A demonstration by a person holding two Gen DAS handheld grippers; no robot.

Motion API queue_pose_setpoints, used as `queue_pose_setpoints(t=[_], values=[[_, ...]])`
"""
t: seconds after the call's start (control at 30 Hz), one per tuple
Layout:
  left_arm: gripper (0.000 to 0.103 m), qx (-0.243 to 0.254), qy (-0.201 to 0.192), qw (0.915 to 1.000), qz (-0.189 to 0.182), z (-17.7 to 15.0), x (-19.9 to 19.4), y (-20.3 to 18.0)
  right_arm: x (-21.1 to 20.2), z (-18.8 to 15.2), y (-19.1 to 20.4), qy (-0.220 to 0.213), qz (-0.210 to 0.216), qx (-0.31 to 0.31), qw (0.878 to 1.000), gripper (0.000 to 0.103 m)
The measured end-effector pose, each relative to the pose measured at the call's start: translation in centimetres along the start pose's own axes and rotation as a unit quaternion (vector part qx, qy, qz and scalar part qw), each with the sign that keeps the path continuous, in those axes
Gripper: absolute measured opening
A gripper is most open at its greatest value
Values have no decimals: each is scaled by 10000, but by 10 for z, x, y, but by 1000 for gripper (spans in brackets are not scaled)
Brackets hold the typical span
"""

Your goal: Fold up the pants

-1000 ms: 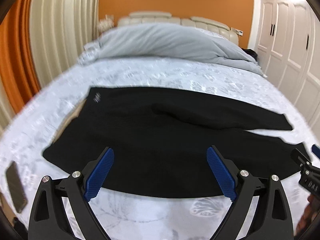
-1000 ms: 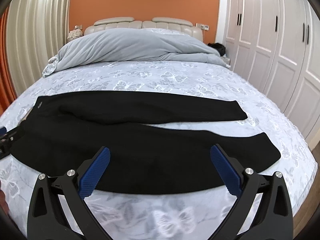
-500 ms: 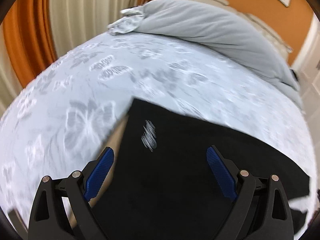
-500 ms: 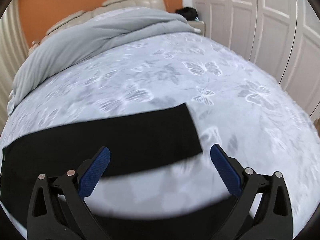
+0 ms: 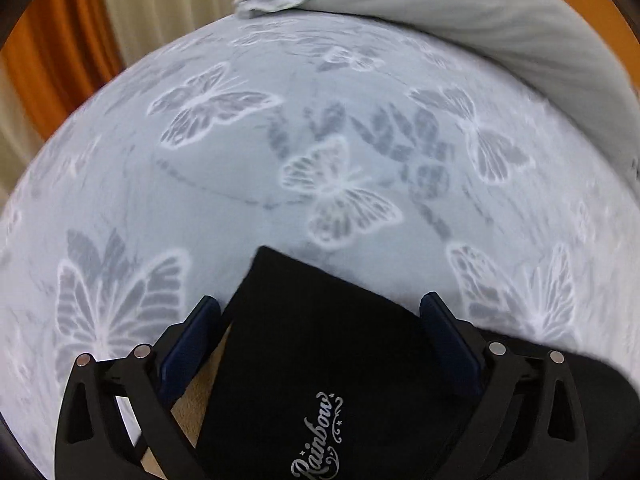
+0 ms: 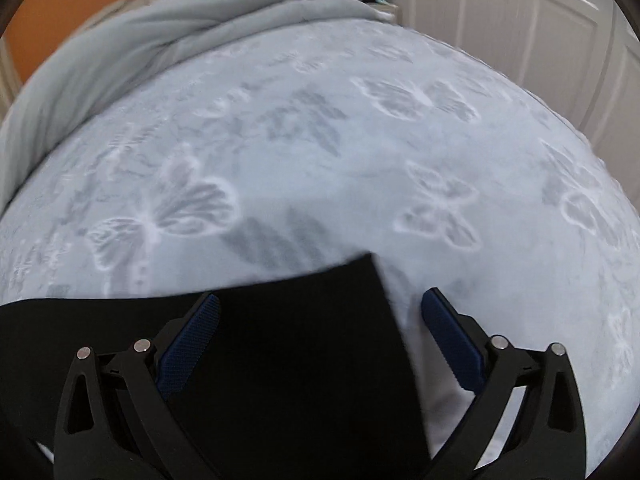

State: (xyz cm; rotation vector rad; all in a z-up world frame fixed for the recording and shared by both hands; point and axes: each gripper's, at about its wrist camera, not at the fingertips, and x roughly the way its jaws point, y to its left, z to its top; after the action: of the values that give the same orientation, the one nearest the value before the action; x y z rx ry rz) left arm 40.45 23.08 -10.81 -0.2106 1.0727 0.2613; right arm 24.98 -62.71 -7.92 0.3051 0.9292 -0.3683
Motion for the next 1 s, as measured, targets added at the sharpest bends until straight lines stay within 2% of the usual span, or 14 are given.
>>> queue_pose_setpoints(t=[0.03, 0.07, 0.1, 0.13, 0.2, 0.3, 0.37, 0.53, 0.67, 0.83, 0.9, 0.93, 0.97, 1.0], values=[[81, 122, -59, 9999, -75, -1, -3, -2, -2, -1, 4, -14, 61, -77, 10000, 64], [62, 176, -84, 9996, -198, -1, -6, -1, -6, -2, 7, -42, 149, -99, 9998, 40], [31, 154, -39, 9987, -482, -1, -12, 1, -8, 0, 8, -54, 290, -101, 9995, 15], [19, 52, 56, 9969, -782, -1, -15, 2, -11, 1, 9, -55, 447, -70, 9990, 15], [16, -71, -63, 9953, -964, -5, -34, 1, -39, 0, 17, -395, 494, -191, 9978, 15], [16, 222, -479, 9926, -1097, -11, -82, -1, -84, -3, 19, -769, 703, -259, 9942, 15], [16, 231, -683, 9879, -1376, -19, -121, 6, -126, -9, 15, -1045, 871, -367, 9900, 15], [16, 542, -1015, 9792, -1673, -66, -206, 35, -205, -40, -4, -1330, 1032, -695, 9833, 15], [17, 658, -852, 9798, -1686, -121, -229, 69, -229, -91, -37, -1107, 999, -807, 9855, 16], [22, 445, -25, 9881, -1472, -190, -191, 103, -204, -158, -63, -473, 762, -760, 9931, 22], [39, 179, 191, 9896, -1413, -207, -178, 112, -197, -179, -74, -330, 711, -529, 9955, 35], [45, -66, 156, 9895, -1434, -215, -179, 118, -195, -184, -77, -293, 649, -414, 9966, 44], [57, -340, 80, 9886, -1465, -219, -184, 124, -195, -188, -82, -269, 521, -263, 9979, 58], [69, -607, 1, 9867, -1510, -222, -191, 129, -201, -192, -88, -326, 366, -90, 9988, 64]])
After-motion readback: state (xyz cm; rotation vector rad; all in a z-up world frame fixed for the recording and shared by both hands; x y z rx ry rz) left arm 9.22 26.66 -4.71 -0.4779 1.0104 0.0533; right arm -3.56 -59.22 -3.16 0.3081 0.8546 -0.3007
